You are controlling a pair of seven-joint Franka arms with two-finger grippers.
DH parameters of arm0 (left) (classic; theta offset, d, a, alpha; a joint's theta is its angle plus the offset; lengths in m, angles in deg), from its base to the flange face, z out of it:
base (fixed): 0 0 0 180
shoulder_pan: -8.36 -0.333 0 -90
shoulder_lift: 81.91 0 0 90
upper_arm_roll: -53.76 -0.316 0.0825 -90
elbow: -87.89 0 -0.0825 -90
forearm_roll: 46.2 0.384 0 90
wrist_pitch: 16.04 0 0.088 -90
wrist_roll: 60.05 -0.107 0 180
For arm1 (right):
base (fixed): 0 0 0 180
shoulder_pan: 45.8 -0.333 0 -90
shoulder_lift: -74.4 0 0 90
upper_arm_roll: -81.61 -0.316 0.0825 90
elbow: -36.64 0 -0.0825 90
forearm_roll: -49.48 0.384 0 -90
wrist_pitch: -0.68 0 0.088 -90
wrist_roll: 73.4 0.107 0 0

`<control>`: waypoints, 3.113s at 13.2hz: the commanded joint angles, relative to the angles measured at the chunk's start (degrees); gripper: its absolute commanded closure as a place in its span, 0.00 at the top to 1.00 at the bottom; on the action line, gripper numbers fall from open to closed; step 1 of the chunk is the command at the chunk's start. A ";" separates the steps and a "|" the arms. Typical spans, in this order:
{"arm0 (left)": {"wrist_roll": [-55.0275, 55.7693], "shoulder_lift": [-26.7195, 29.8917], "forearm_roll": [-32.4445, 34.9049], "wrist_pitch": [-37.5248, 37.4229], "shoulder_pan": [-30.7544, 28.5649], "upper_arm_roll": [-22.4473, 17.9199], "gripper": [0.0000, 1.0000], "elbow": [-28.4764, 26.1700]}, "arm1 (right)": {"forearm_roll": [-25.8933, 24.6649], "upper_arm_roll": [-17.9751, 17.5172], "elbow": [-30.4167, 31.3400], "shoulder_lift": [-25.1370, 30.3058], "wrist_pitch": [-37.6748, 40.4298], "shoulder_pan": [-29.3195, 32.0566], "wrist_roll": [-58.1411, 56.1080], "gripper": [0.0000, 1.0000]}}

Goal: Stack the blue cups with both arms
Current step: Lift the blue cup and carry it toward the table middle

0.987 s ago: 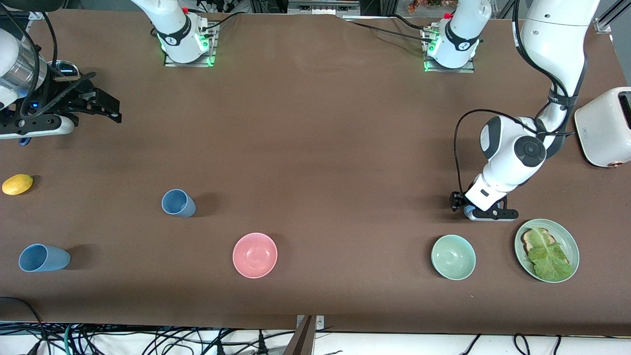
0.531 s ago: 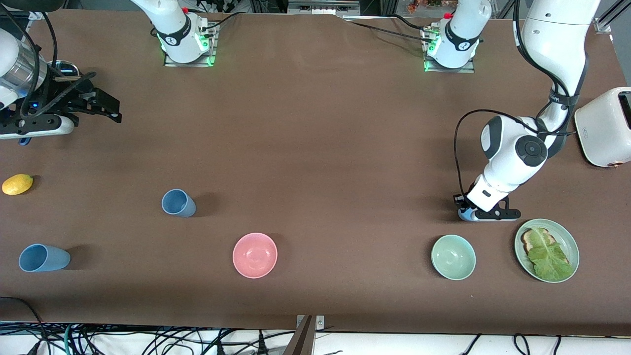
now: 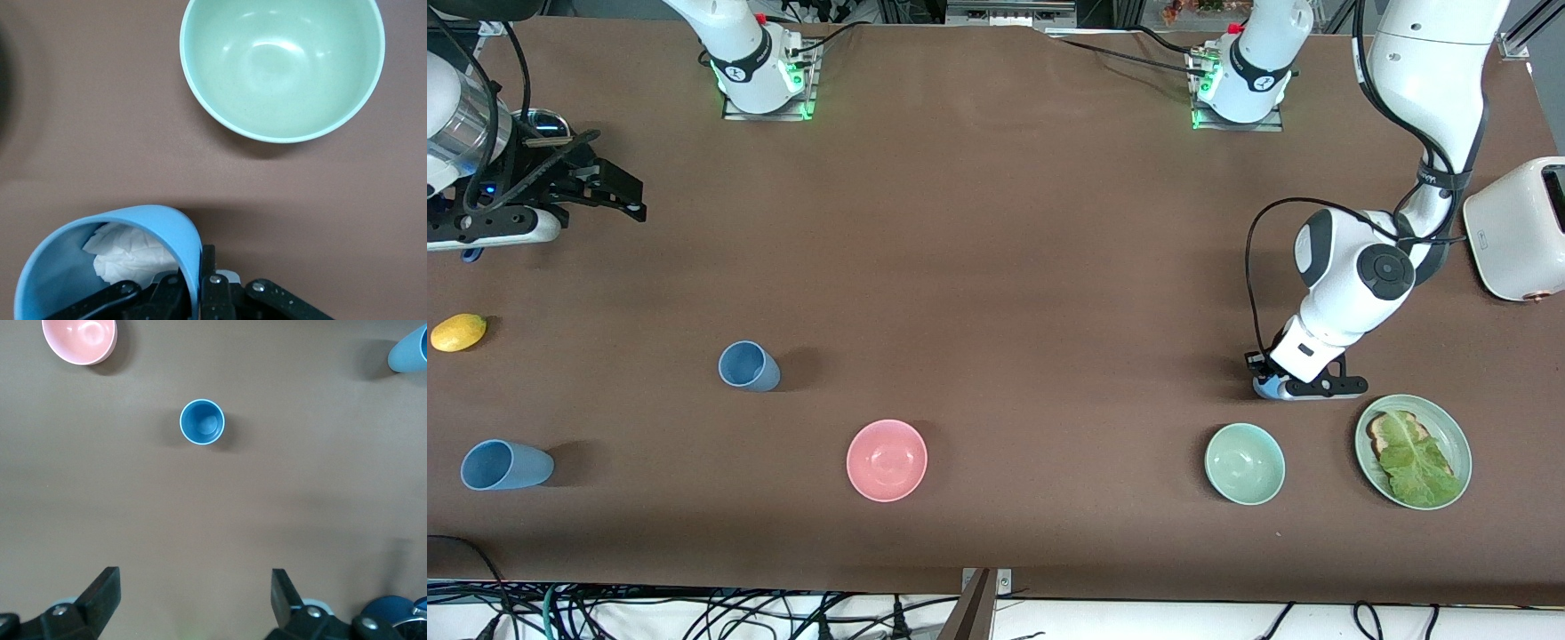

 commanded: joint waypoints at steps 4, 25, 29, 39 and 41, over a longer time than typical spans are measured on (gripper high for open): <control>1.19 7.92 0.50 -12.71 0.29 0.12 0.00 2.20 | 0.10 0.13 0.51 0.50 -0.41 -0.08 -0.87 1.00; 44.33 9.87 0.67 -31.81 25.68 0.21 0.00 12.14 | 0.19 0.22 0.51 0.41 -0.41 -0.08 -0.87 1.00; 43.65 5.48 0.85 -30.32 30.08 0.38 0.00 15.02 | 0.19 0.22 0.51 0.41 -0.41 -0.08 -0.87 1.00; 37.85 -8.40 0.67 -28.38 32.54 2.93 0.00 27.86 | 0.19 0.31 0.60 0.33 -0.59 -0.08 -0.87 1.00; 37.84 -12.01 0.50 -28.30 33.60 2.84 0.00 30.76 | 0.19 0.31 0.68 0.32 -0.59 -0.08 -0.87 1.00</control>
